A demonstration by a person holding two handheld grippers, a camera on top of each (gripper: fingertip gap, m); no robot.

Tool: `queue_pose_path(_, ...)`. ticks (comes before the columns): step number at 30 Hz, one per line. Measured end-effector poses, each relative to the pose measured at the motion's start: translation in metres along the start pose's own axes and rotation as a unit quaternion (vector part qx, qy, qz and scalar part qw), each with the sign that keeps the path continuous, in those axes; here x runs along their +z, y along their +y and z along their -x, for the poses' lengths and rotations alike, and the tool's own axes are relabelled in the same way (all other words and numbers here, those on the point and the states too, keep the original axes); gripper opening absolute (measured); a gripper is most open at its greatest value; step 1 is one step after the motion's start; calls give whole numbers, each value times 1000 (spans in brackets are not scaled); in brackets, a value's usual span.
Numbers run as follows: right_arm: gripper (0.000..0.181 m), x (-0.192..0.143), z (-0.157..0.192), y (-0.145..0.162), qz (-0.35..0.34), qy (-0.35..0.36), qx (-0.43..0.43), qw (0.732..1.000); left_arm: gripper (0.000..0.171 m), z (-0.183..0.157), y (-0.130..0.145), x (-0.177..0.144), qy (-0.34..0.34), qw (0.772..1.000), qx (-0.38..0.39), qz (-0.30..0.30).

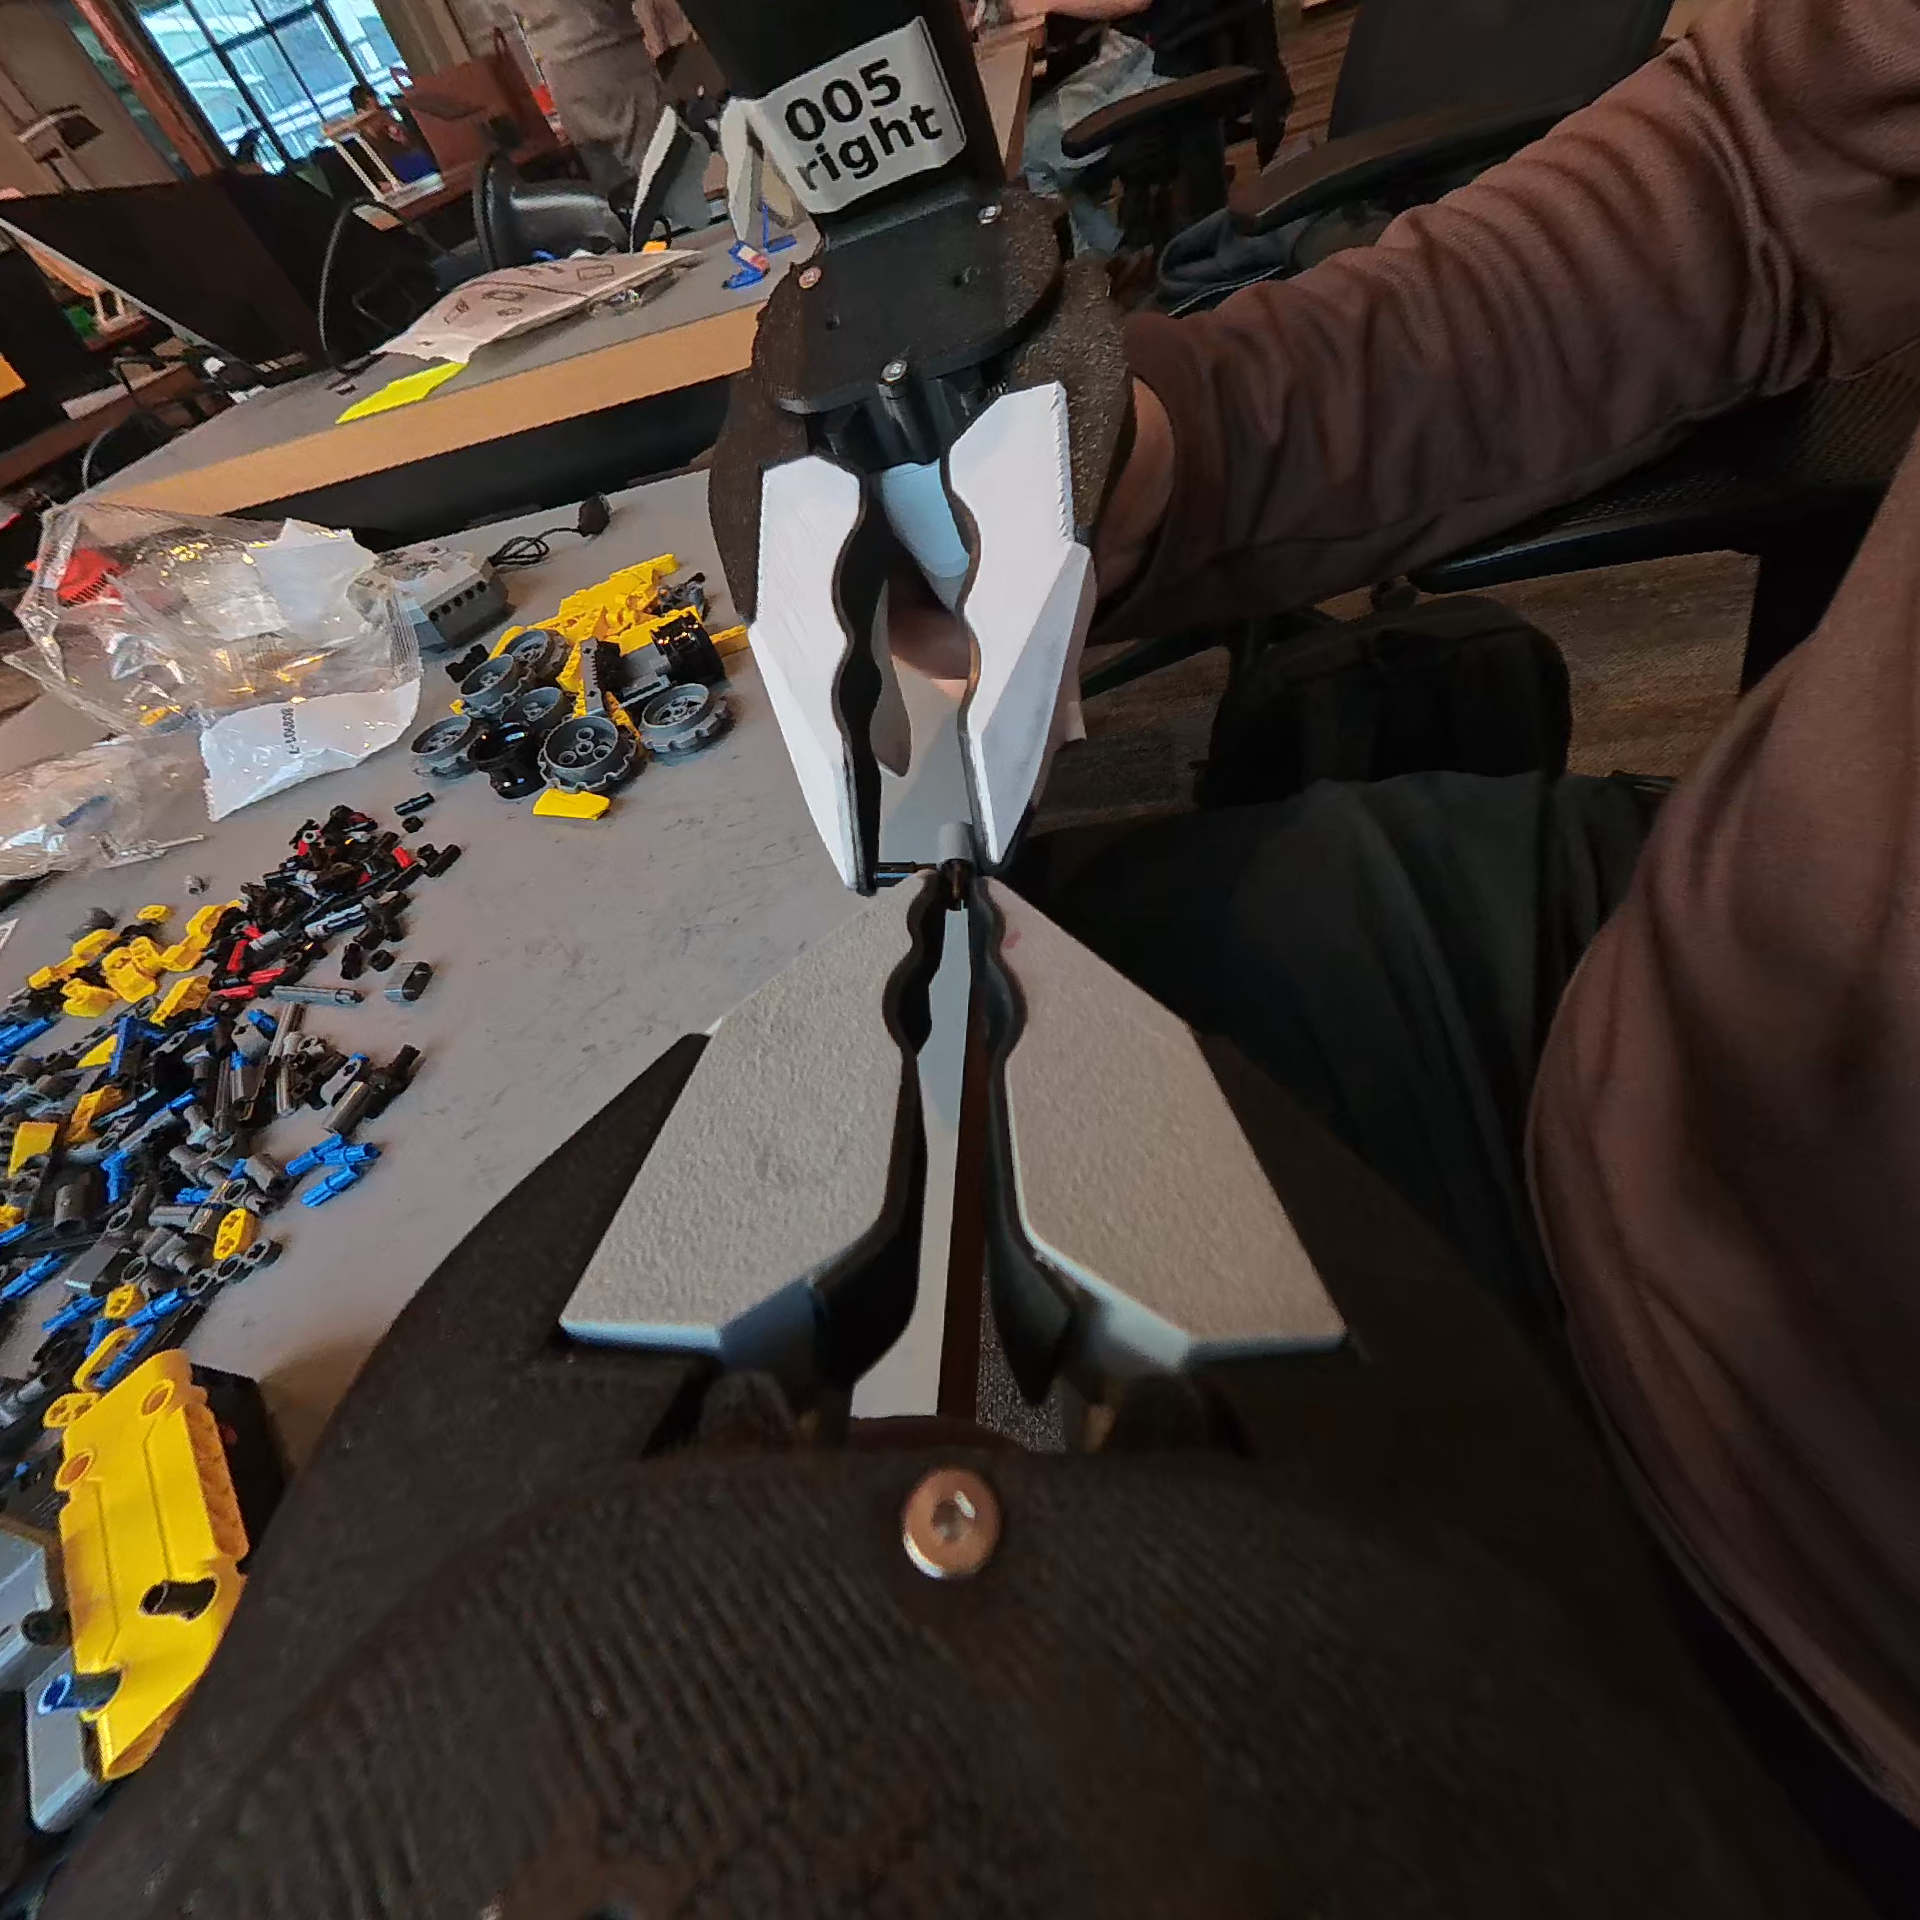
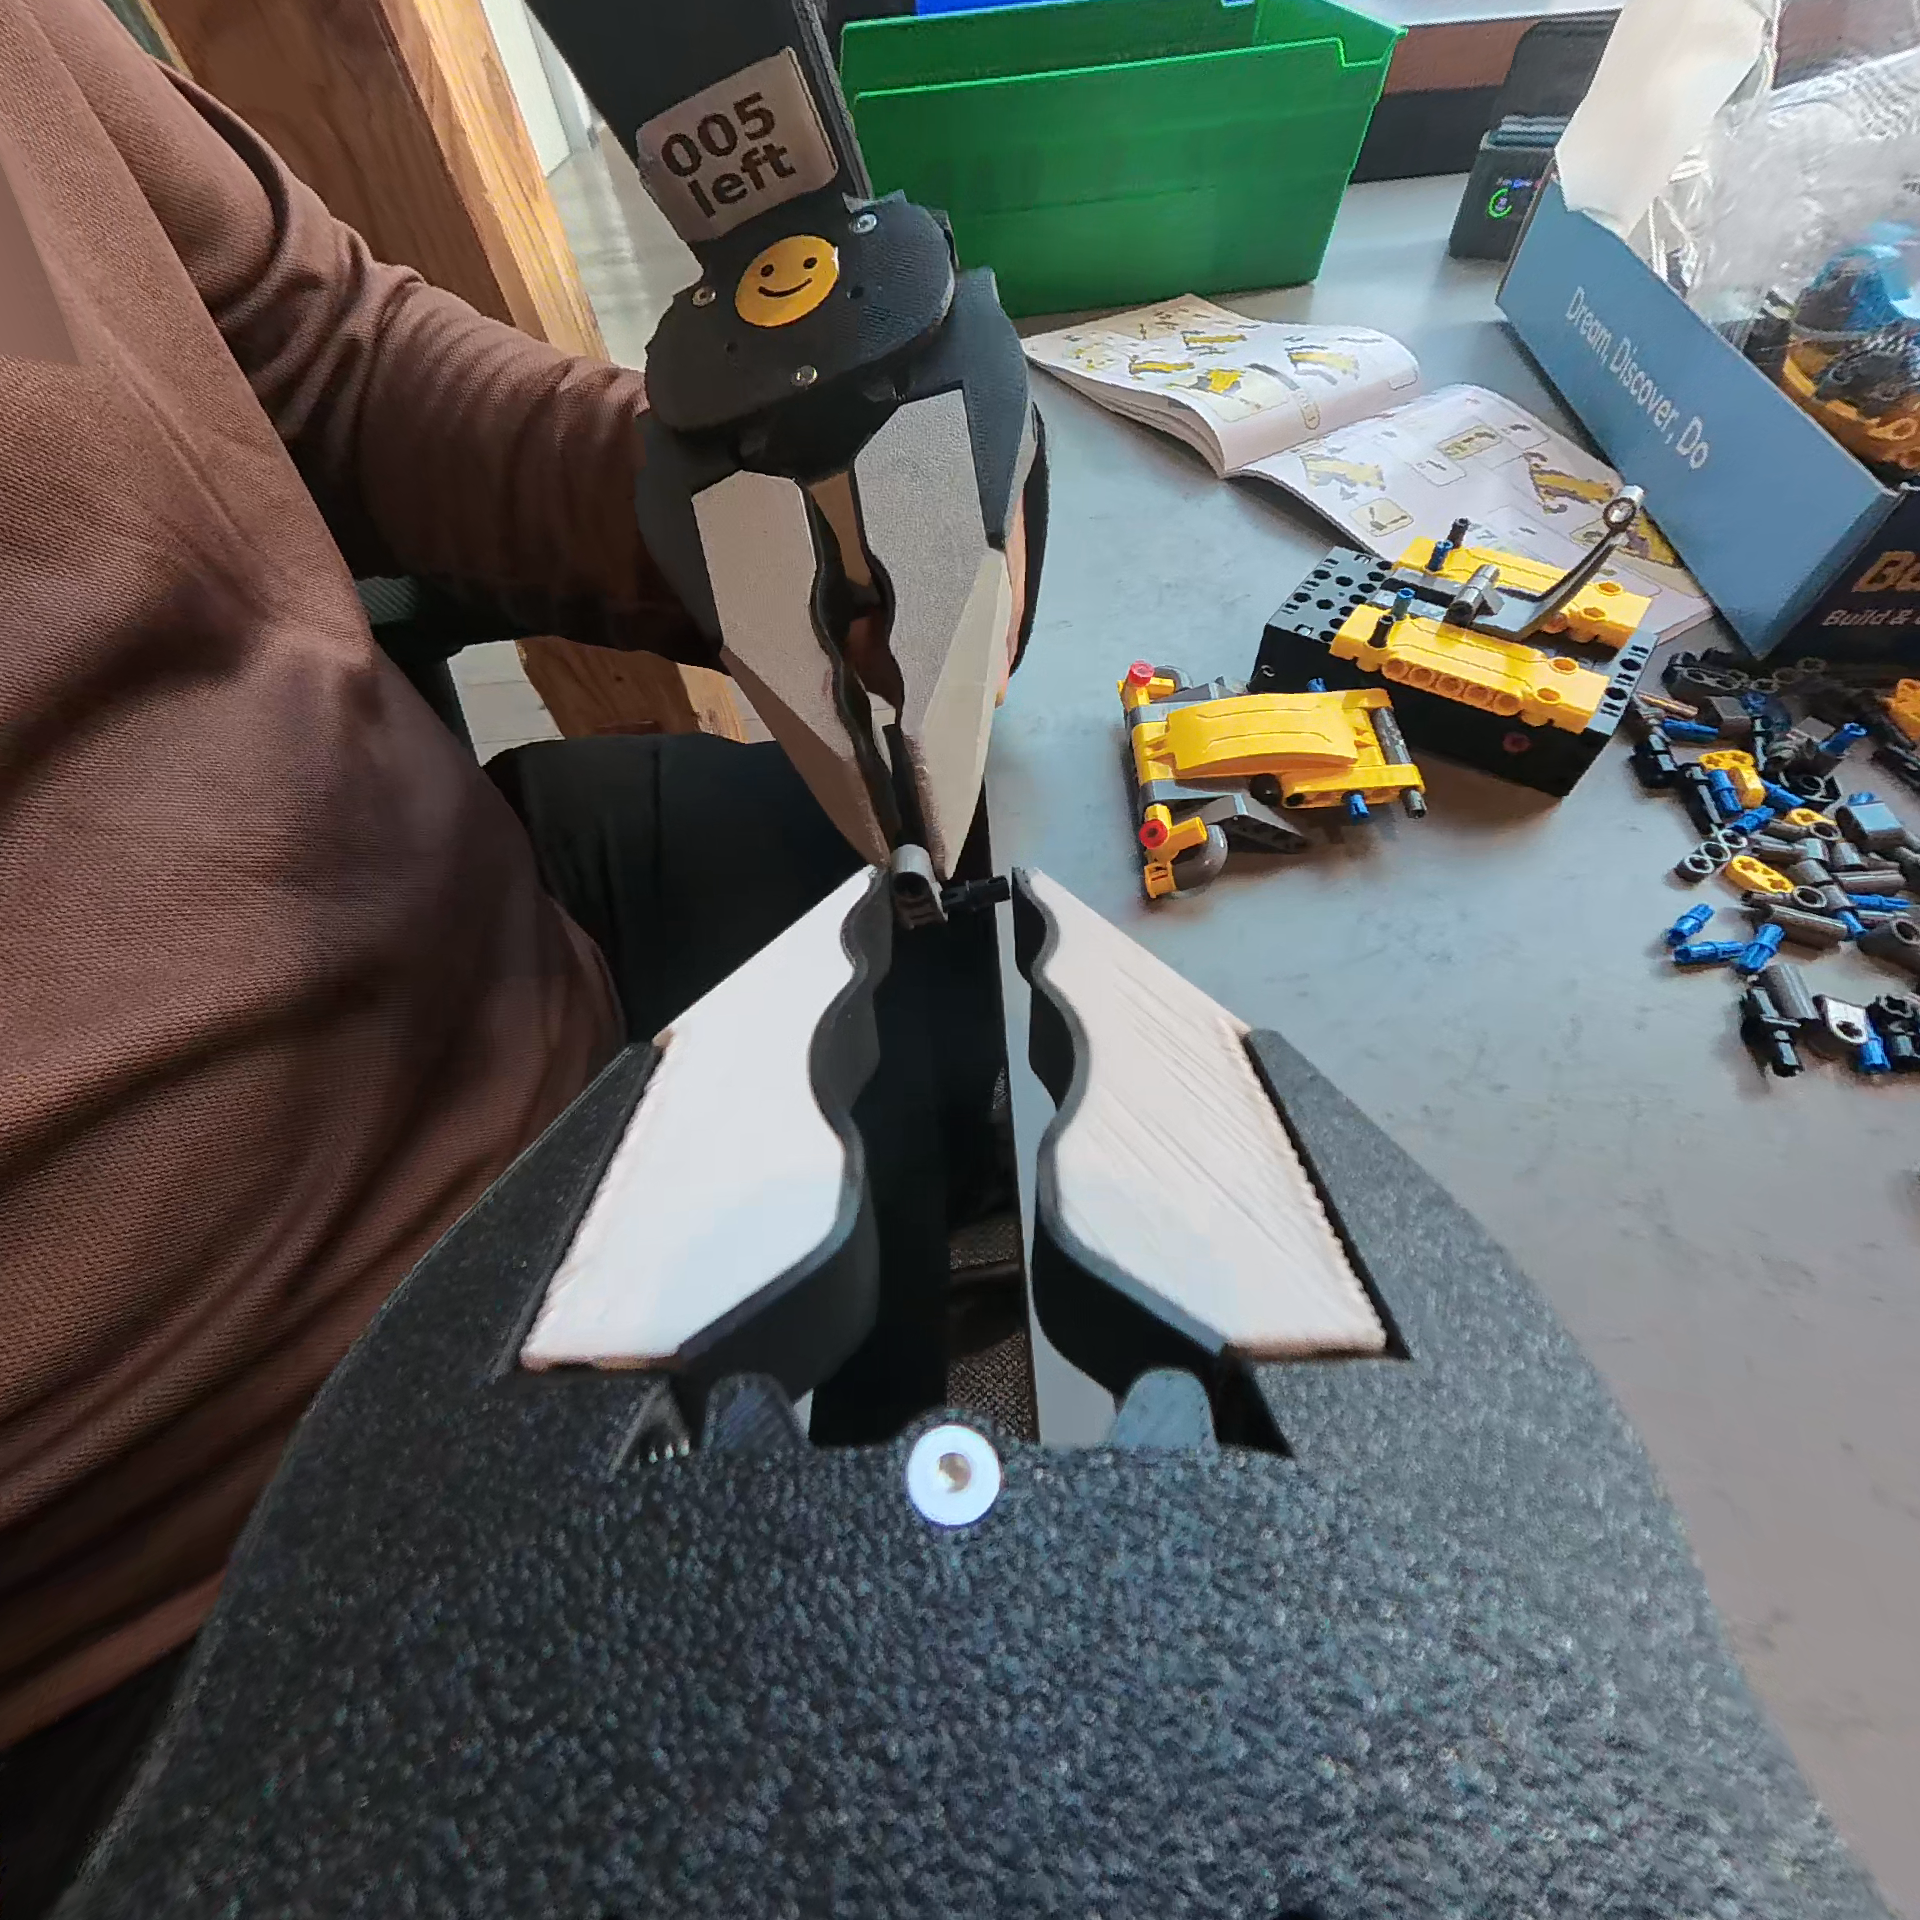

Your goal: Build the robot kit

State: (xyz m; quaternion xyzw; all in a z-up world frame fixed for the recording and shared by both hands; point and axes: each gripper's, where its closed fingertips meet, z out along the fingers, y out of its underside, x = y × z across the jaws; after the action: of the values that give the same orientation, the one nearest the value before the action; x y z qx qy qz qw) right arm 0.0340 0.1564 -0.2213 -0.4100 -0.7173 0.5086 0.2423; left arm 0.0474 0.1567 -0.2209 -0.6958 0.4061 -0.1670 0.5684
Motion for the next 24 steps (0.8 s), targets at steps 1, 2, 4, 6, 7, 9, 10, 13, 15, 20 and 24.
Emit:
queue_pose_path(1,19,0,0,0,0,-1,2,1000,2,0,0,0,0,1000,2,0)
queue_pose_path(2,19,0,1,0,1,-2,2,1000,1,0,0,0,-1,1000,4,0)
queue_pose_path(4,19,0,1,1,5,-3,5,1000,2,-1,0,0,0,1000,7,4)
queue_pose_path(6,19,1,1,2,9,-5,11,1000,2,-1,2,0,-1,1000,11,7)
queue_pose_path(7,18,1,1,3,11,-7,14,1000,2,-1,2,1,-1,1000,13,9)
queue_pose_path(9,19,2,2,4,14,-11,18,1000,2,-2,3,1,-1,1000,18,12)
queue_pose_path(10,19,2,2,4,16,-11,18,1000,2,-2,4,1,0,1000,18,13)
queue_pose_path(13,18,2,1,4,17,-4,4,1000,1,-1,4,1,1,1000,14,12)
queue_pose_path(15,18,2,2,4,22,-1,-4,1000,1,-1,4,1,1,1000,13,12)
queue_pose_path(20,17,1,1,5,36,12,-32,999,1,-1,4,2,-1,1000,9,8)
queue_pose_path(24,16,0,4,3,31,10,-49,998,1,-3,0,1,8,1000,-6,0)
